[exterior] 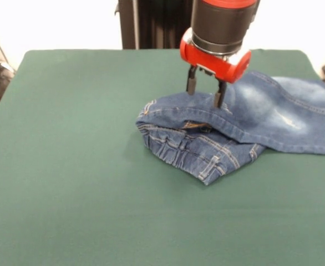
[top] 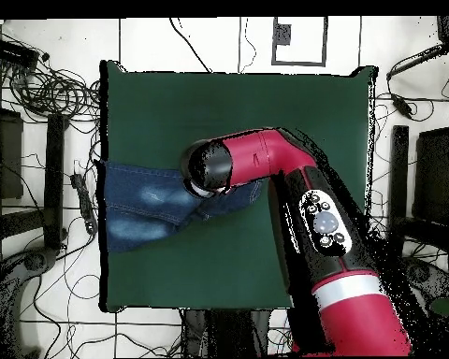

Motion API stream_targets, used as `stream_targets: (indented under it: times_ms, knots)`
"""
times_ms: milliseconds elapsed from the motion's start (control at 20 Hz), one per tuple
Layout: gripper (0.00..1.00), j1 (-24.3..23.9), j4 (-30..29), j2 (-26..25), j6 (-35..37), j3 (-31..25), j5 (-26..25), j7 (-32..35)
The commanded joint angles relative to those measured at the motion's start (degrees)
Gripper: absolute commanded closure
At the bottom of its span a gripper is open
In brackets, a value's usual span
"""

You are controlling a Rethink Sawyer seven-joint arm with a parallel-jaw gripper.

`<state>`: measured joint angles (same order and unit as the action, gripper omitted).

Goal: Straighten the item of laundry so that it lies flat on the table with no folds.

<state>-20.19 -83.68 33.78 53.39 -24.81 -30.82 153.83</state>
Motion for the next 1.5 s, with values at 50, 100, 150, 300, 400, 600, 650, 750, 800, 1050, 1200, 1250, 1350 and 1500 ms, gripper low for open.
stream_targets:
  times_ms: [50, 100, 150, 300, 400, 600, 650, 750, 800, 1050, 1200, 1250, 1350, 1500]
  knots:
    - [0.00, 0.6, -2.8, -1.8, -1.6, -3.7, 0.9, -10.1]
    - [0.00, 0.7, -1.5, -2.1, -0.4, -3.9, 1.0, -10.8]
    - [0.00, 0.8, -0.9, -2.1, 0.3, -4.1, 1.1, -11.2]
    - [0.00, 1.1, 1.4, -3.3, 1.2, -4.3, 0.9, -12.2]
    - [0.00, 1.2, 2.4, -4.1, 1.0, -4.2, 0.3, -12.5]
    - [0.00, 0.9, 4.5, -5.6, 1.7, -3.9, -0.1, -13.4]
    - [0.00, 0.6, 4.6, -6.1, 1.4, -4.0, -0.1, -13.5]
    - [0.00, 0.3, 4.5, -6.5, 0.7, -4.0, -0.2, -13.7]
    - [0.00, 0.4, 4.5, -6.4, 0.8, -3.8, -0.3, -13.6]
    - [0.00, 1.5, 4.2, -7.3, 0.3, -2.7, -1.1, -11.7]
    - [0.00, 2.1, 2.7, -7.8, -1.9, -1.9, -1.8, -9.6]
    - [0.00, 2.1, 2.3, -8.0, -2.6, -1.9, -1.9, -9.3]
    - [0.00, 2.1, 1.3, -8.1, -4.2, -1.5, -2.5, -8.4]
    - [0.00, 2.3, 1.0, -8.7, -5.1, -1.0, -3.3, -8.0]
